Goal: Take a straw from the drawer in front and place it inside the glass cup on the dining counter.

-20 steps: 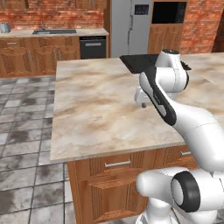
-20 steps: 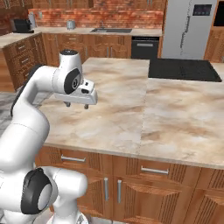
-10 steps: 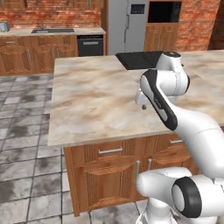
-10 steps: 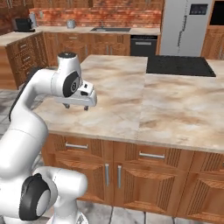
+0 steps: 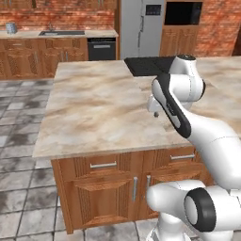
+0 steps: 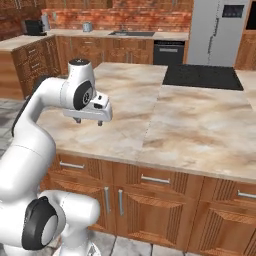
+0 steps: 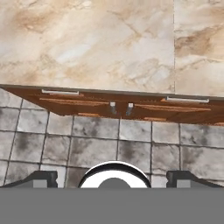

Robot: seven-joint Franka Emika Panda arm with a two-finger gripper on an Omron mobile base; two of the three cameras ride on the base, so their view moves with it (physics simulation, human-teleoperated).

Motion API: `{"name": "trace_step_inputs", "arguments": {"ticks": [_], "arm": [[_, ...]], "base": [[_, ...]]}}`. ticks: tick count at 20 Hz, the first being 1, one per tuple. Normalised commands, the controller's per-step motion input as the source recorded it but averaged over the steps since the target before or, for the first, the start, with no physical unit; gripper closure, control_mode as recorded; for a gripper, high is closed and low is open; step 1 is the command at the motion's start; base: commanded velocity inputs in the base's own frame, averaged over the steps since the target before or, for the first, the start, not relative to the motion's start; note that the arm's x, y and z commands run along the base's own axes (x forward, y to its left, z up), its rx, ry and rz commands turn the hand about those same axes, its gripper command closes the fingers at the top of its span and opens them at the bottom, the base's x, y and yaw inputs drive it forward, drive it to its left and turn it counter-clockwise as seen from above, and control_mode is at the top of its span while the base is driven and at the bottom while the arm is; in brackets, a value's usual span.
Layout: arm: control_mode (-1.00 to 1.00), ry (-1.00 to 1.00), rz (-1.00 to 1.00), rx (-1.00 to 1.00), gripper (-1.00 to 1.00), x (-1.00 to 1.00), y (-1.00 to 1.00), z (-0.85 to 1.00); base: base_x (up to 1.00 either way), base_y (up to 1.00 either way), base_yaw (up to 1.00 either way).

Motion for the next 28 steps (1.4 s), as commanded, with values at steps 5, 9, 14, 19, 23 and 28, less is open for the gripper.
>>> {"name": "trace_step_inputs", "arguments": {"ticks": [5, 9, 14, 19, 23, 28], "arm": [[1.00, 0.00, 0.00, 0.00, -1.00, 0.00, 0.00, 0.00], [1.00, 0.00, 0.00, 0.00, -1.00, 0.00, 0.00, 0.00], [1.00, 0.00, 0.00, 0.00, -1.00, 0.00, 0.00, 0.00], [1.00, 0.00, 0.00, 0.00, -1.00, 0.00, 0.00, 0.00], [1.00, 0.00, 0.00, 0.00, -1.00, 0.00, 0.00, 0.00], [1.00, 0.00, 0.00, 0.00, -1.00, 0.00, 0.00, 0.00]], "base": [[0.27, -0.52, 0.33], [0.29, -0.43, 0.40], [0.23, -0.42, 0.43], [0.17, -0.53, 0.42], [0.00, -0.56, 0.33], [-0.06, -0.64, 0.26]]}}
